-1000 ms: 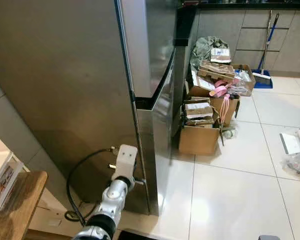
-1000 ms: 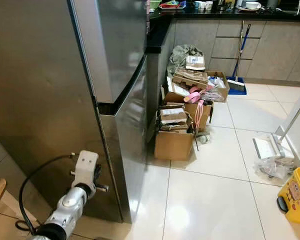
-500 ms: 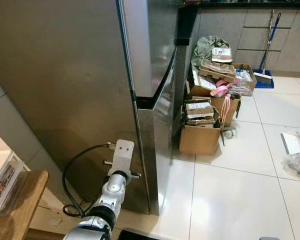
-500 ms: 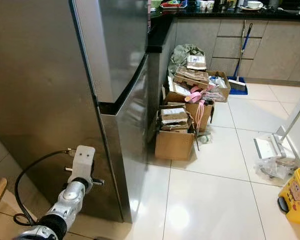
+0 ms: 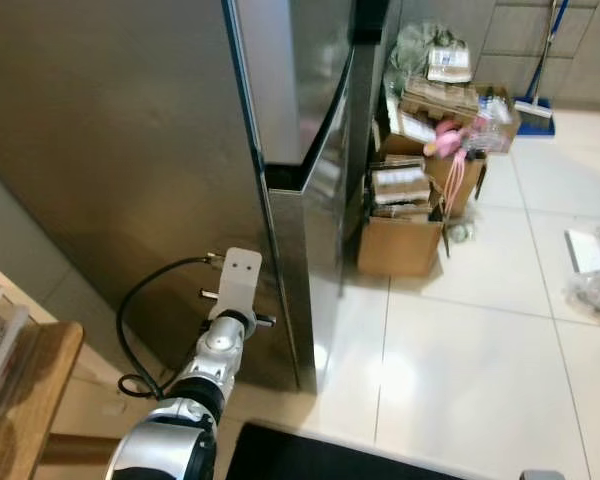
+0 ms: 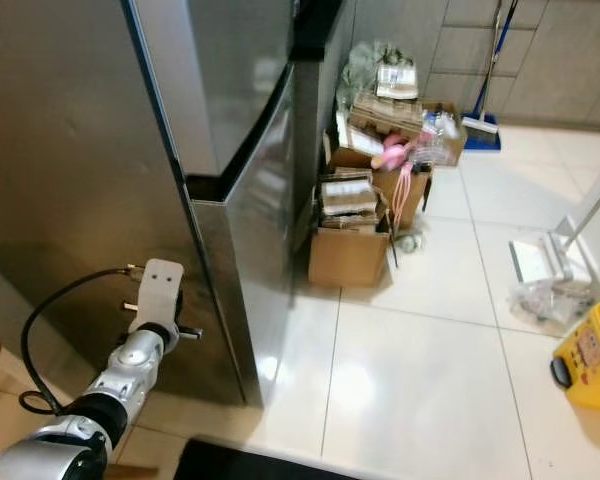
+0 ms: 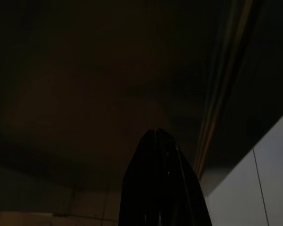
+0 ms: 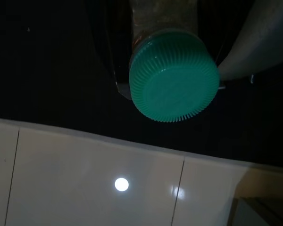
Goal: Restocking fridge
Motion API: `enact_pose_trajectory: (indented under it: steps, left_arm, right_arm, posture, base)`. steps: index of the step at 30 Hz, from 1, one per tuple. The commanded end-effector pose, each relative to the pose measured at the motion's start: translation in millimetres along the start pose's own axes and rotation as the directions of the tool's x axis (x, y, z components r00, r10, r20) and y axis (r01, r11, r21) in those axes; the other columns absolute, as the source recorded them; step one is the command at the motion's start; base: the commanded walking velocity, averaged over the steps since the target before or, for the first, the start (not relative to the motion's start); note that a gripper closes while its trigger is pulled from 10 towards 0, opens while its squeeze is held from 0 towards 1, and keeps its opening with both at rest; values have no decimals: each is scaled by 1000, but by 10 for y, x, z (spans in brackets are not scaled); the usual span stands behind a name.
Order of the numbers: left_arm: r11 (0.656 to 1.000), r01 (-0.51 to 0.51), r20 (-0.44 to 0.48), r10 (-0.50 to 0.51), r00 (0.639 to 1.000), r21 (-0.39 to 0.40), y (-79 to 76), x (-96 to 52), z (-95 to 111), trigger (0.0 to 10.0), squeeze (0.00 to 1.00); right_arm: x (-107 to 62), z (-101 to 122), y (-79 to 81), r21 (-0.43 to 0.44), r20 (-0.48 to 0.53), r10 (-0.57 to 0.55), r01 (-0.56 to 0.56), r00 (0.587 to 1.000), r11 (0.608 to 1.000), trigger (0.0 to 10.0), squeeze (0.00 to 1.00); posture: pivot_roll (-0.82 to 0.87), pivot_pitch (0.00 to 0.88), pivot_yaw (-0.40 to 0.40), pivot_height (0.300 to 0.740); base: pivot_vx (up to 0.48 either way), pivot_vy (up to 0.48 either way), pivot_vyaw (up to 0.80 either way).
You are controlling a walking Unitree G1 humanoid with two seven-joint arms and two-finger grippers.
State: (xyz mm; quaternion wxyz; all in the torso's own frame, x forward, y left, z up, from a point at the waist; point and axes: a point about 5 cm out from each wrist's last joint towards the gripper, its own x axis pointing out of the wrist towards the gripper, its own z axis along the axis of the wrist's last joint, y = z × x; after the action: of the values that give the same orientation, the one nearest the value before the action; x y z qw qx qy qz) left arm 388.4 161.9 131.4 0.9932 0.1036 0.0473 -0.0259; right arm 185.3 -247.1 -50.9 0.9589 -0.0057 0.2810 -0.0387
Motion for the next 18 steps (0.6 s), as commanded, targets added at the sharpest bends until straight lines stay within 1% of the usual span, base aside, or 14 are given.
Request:
enact_pose_trajectory:
  steps: [1,3,7,9,10,12,15,17,18]
  left_arm:
    - [999,-4,-11,4,1000,43,67,10,14,10000,0]
    - [998,9,-7,-8,1000,65,38,23,44,10000,0]
    - [997,23,2,-23,1000,70,-13,55,122,10000,0]
    - [997,42,14,-43,999,72,-72,81,198,10000,0]
    - [997,42,14,-43,999,72,-72,81,198,10000,0]
    - [995,71,24,-73,997,72,-141,102,264,10000,0]
    - [993,90,28,-92,995,74,-184,111,296,10000,0]
    - [989,132,45,-135,990,70,-290,130,380,10000,0]
    - [989,132,45,-135,990,70,-290,130,380,10000,0]
  right_arm:
    - [-57,-84,1,12,-16,-3,3,1000,1000,10000,0]
    - [-57,-77,3,12,-12,-3,3,1000,1000,10000,0]
    - [-57,-52,18,11,3,-3,3,1000,1000,10000,0]
    - [-54,-23,32,13,19,-5,5,1000,1000,10000,0]
    - [-54,-23,32,13,19,-5,5,1000,1000,10000,0]
    - [-53,3,42,15,32,-7,7,999,1000,10000,0]
    - [-53,16,45,15,38,-8,7,999,1000,10000,0]
    - [-58,34,46,17,48,-11,10,999,1000,10000,0]
    - [-58,34,46,17,48,-11,10,999,1000,10000,0]
  posture:
    - [-51,363,30,740]
    - [-51,364,29,740]
    - [-53,369,33,740]
    - [-59,373,38,740]
    - [-59,373,38,740]
    - [-61,375,40,740]
    - [-61,377,42,740]
    - [-62,378,45,740]
    - [-62,378,45,740]
  base:
    - [0,0,0]
    - [0,0,0]
    - [0,0,0]
    - [0,0,0]
    - [0,0,0]
    - [0,0,0]
    - [0,0,0]
    - [0,0,0]
    - [0,0,0]
